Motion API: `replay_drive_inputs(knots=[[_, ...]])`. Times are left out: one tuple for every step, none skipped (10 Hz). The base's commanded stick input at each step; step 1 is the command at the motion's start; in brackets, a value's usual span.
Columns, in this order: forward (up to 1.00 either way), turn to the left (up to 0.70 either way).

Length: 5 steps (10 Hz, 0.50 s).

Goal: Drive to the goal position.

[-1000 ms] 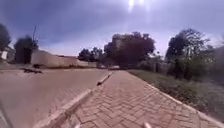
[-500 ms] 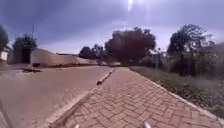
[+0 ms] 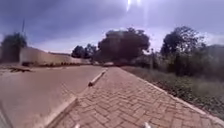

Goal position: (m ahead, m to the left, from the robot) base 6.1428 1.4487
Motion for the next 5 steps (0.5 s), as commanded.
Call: replay_drive_inputs(knots=[[0.7,-0.35],[0.7,-0.35],[0.7,-0.35],[0.7,0.0],[0.7,0.0]])
